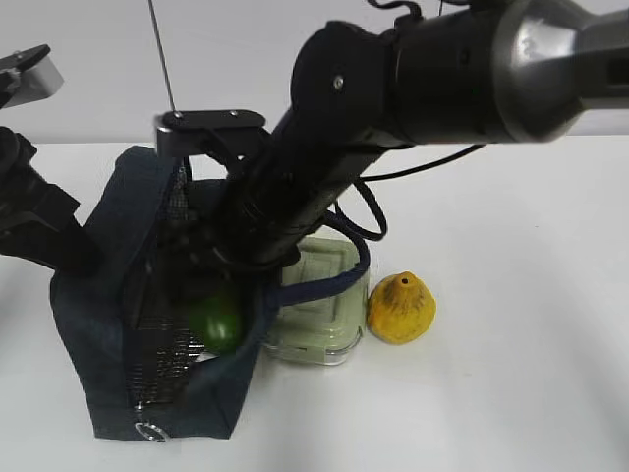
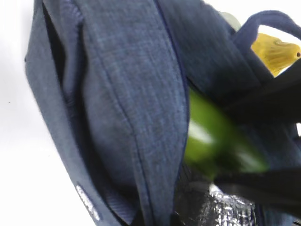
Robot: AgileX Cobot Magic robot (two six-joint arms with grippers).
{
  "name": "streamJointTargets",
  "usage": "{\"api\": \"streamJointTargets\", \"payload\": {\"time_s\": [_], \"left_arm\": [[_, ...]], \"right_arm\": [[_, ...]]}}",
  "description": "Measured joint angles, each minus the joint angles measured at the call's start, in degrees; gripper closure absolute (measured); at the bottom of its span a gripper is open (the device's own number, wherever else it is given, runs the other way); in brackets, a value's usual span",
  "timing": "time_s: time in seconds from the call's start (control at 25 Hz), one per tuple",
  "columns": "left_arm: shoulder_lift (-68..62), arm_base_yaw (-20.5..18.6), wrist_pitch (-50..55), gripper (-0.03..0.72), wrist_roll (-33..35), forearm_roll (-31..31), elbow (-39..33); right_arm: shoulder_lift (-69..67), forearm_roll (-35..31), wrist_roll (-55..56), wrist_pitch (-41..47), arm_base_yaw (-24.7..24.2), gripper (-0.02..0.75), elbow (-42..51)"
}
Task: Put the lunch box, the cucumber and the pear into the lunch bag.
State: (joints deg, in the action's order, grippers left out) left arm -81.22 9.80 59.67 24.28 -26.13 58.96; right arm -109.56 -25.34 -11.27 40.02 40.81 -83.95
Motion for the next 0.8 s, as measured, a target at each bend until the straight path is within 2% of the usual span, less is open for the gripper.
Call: {"api": "streamJointTargets", "payload": {"time_s": [0.08, 0.2, 0.32, 0.48, 0.52, 0.6, 0.8], "left_arm": [[0.0, 0.0, 0.0, 0.664, 0.0, 0.06, 0.0], [0.0, 0.0, 0.0, 0.664, 0.0, 0.06, 0.0], [-0.05, 0.0, 0.0, 0.664, 0.0, 0.11, 0.0], [-0.05, 0.0, 0.0, 0.664, 0.0, 0.1, 0.0], [-0.05, 0.0, 0.0, 0.664, 0.0, 0.1, 0.0], [-0.05, 0.0, 0.0, 0.665, 0.0, 0.1, 0.0], [-0.05, 0.0, 0.0, 0.665, 0.0, 0.1, 0.0]], "right_arm": [[0.0, -2.41, -1.88, 1.22, 0.0, 0.219, -2.55], [0.41, -1.61, -2.4, 4.25, 0.0, 0.213, -6.25], [1.65, 5.94, 1.58, 8.76, 0.0, 0.211, -9.35], [4.25, 23.13, 8.97, 14.62, -0.54, 0.209, -10.79], [4.6, 25.34, 9.74, 16.73, -1.21, 0.209, -10.79], [5.1, 28.31, 10.6, 20.93, -3.22, 0.209, -10.83], [4.62, 28.54, 10.96, 28.25, -11.29, 0.21, -10.83]]}}
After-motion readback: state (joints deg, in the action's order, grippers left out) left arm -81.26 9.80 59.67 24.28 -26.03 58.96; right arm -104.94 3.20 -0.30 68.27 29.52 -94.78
